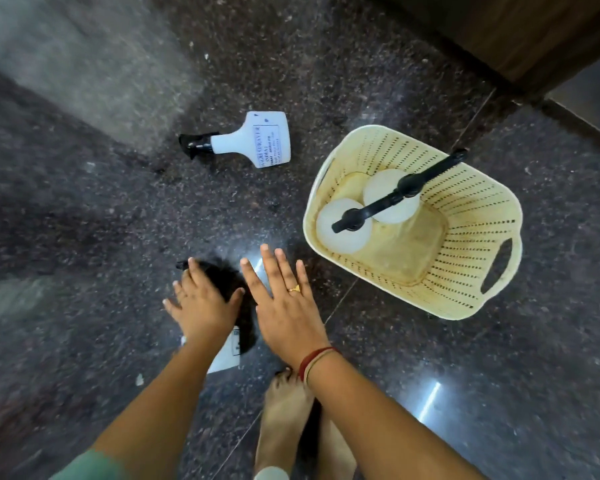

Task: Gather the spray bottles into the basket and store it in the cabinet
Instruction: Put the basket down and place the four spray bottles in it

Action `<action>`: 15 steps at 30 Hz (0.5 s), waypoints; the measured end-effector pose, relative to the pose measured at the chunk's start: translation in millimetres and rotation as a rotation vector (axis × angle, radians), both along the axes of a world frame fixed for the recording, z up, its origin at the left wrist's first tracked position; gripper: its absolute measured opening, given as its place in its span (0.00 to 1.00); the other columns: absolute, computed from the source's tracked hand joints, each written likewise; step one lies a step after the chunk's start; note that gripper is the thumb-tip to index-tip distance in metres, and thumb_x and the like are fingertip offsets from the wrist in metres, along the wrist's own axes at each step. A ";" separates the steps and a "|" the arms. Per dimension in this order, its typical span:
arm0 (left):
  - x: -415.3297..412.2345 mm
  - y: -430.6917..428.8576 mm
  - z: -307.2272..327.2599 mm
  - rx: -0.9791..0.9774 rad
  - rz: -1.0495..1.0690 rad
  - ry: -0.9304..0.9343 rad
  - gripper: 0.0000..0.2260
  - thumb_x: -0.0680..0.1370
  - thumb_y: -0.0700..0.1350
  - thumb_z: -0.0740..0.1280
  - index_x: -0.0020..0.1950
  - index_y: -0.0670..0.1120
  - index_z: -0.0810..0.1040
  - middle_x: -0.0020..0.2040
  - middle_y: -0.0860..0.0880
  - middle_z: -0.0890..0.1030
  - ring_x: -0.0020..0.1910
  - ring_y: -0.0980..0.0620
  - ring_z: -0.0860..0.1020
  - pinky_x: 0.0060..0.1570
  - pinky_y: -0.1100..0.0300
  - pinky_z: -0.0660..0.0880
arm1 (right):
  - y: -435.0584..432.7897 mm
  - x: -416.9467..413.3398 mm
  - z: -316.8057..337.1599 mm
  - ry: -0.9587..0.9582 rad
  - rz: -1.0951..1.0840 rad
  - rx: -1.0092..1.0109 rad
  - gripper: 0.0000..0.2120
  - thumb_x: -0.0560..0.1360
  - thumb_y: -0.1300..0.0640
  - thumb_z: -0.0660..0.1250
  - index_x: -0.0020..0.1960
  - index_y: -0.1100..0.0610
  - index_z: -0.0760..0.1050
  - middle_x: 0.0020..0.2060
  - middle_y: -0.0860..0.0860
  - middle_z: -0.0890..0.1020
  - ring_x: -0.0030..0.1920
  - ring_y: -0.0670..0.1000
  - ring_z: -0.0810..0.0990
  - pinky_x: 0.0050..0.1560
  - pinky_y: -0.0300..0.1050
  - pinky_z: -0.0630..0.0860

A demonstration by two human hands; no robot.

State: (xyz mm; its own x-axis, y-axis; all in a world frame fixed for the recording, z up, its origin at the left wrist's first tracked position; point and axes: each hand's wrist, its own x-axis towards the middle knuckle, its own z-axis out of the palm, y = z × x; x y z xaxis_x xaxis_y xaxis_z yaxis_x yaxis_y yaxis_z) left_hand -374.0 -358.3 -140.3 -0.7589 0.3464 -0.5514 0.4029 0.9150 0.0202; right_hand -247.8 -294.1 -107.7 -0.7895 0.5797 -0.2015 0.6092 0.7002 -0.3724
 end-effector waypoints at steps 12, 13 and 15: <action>-4.3 -18.6 -16.4 -0.067 0.136 -0.113 0.13 0.79 0.47 0.57 0.59 0.41 0.63 0.56 0.38 0.76 0.51 0.36 0.77 0.46 0.47 0.71 | -7.3 -24.4 -15.8 -0.085 0.108 -0.019 0.37 0.72 0.60 0.64 0.77 0.53 0.52 0.77 0.58 0.54 0.76 0.58 0.54 0.73 0.56 0.52; -5.1 -19.2 -15.8 -0.051 0.122 -0.118 0.12 0.80 0.47 0.57 0.57 0.41 0.63 0.56 0.38 0.76 0.51 0.36 0.77 0.43 0.49 0.70 | -10.4 -26.0 -15.7 -0.089 0.108 -0.033 0.36 0.72 0.59 0.64 0.77 0.53 0.52 0.77 0.58 0.54 0.76 0.58 0.54 0.73 0.56 0.53; -5.6 -20.6 -15.1 -0.015 0.105 -0.114 0.10 0.80 0.48 0.56 0.55 0.42 0.63 0.54 0.39 0.77 0.49 0.37 0.78 0.41 0.49 0.70 | -14.8 -29.1 -14.2 -0.088 0.098 -0.064 0.35 0.73 0.59 0.63 0.76 0.53 0.53 0.77 0.57 0.54 0.76 0.58 0.53 0.74 0.56 0.52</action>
State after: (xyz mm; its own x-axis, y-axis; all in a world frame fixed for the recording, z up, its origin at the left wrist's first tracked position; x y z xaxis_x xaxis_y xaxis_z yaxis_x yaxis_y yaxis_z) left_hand -379.6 -378.9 -155.4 -0.7226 0.2600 -0.6406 0.3011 0.9524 0.0469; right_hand -276.9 -308.9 -121.9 -0.8194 0.4846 -0.3063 0.5713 0.7344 -0.3663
